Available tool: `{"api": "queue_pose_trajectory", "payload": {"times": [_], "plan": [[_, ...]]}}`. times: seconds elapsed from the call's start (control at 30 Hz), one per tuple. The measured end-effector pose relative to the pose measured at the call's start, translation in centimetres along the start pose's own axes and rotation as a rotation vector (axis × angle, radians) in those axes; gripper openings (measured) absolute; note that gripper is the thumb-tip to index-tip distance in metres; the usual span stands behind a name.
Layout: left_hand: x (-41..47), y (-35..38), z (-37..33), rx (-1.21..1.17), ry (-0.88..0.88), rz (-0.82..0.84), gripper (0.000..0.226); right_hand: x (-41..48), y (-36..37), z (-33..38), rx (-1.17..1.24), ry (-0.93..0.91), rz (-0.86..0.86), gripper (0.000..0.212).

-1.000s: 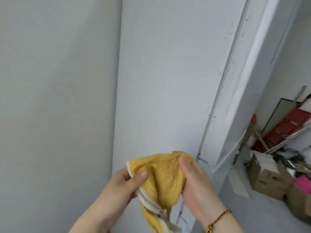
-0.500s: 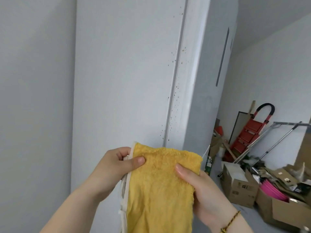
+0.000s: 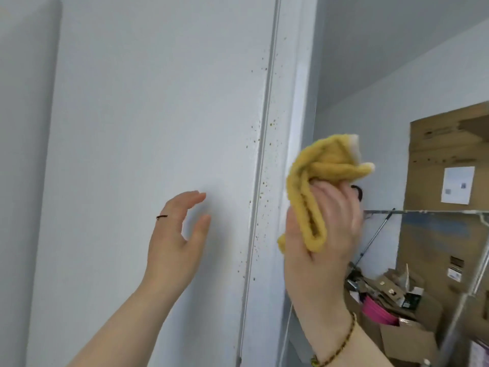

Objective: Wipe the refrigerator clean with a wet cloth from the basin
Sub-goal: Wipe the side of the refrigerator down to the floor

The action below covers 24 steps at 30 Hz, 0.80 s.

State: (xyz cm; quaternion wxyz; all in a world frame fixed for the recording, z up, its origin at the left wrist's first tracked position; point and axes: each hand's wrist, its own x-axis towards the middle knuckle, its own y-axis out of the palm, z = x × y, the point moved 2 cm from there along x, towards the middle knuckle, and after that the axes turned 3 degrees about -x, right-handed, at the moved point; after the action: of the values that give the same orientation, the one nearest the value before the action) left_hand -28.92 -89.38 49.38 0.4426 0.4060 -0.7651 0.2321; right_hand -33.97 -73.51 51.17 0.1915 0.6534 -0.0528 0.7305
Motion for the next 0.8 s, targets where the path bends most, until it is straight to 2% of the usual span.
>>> {"api": "queue_pose_trajectory", "payload": {"times": [0.07,0.17,0.23,0.3,0.37,0.5,0.7,0.8], "plan": [[1.5,-0.3,1.3,0.073,0.125,0.035,0.034,0.0,2.3,0.2,-0.273,-0.143,0.12,0.038],[4.0,-0.8,3.1,0.172,0.244,0.016,0.053,-1.0,4.4,-0.9,-0.591,-0.218,0.304,0.068],[5.5,-0.6,3.9,0.256,0.368,-0.025,0.052,-1.6,4.3,-1.5,-0.636,-0.276,0.337,0.071],[6.7,0.4,4.4,0.3,0.47,-0.051,0.051,-1.6,3.8,-1.7,-0.657,-0.325,0.358,0.059],[7.5,1.4,4.9,0.283,0.493,-0.065,0.053,-1.7,4.1,-2.0,-0.775,-0.411,0.364,0.047],[8.0,2.6,5.9,0.359,0.521,-0.135,0.054,-0.7,5.1,-1.9,-0.988,-0.534,0.288,0.038],[8.2,2.4,5.8,0.457,0.594,-0.205,0.05,8.8,7.7,-0.6,-1.04,-0.522,0.171,0.046],[8.3,2.4,5.8,0.474,0.589,-0.21,0.05,9.7,8.3,0.0,-1.062,-0.485,0.134,0.047]]}}
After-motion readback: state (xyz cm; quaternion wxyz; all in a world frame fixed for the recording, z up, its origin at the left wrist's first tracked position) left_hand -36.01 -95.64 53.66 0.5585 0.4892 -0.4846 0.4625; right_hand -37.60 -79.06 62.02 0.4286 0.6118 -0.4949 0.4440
